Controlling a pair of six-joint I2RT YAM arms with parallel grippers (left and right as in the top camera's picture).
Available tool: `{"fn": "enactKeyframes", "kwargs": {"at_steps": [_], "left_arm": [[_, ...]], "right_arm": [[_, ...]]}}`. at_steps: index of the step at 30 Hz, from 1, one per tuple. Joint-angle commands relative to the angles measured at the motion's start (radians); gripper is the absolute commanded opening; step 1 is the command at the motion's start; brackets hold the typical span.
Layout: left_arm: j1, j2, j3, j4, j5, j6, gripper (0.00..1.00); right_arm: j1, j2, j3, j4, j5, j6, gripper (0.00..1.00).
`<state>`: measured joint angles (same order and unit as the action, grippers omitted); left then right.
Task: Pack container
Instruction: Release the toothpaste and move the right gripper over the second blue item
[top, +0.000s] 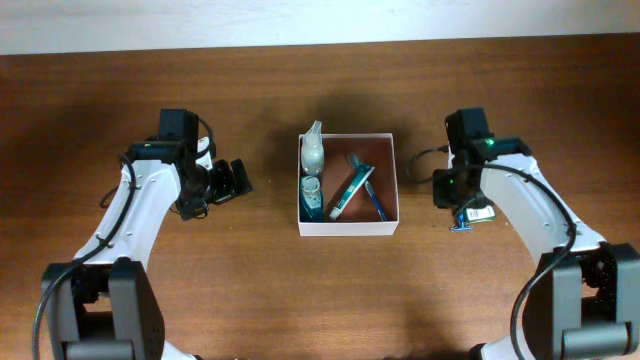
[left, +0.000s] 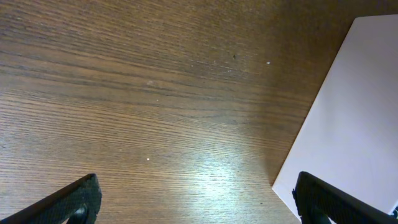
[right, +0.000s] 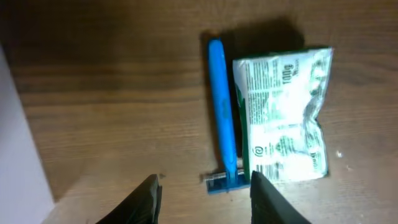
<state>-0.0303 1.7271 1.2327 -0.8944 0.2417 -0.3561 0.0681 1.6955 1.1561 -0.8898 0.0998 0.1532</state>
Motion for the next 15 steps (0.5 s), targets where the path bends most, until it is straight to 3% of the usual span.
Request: {"fn": "enactKeyframes", "kwargs": {"at_steps": [1,15], "left_arm": [[0.003,0.012,0.008,0.000,-0.003,0.005,0.99],[0.001,0.012,0.008,0.000,-0.003,0.005,0.99]], "right_arm": [[-0.039,0.003,-0.063,0.047,-0.041,-0.030,0.40],[-0.069,0.029,-0.126,0.128,-0.116,-0.079,0.40]]}}
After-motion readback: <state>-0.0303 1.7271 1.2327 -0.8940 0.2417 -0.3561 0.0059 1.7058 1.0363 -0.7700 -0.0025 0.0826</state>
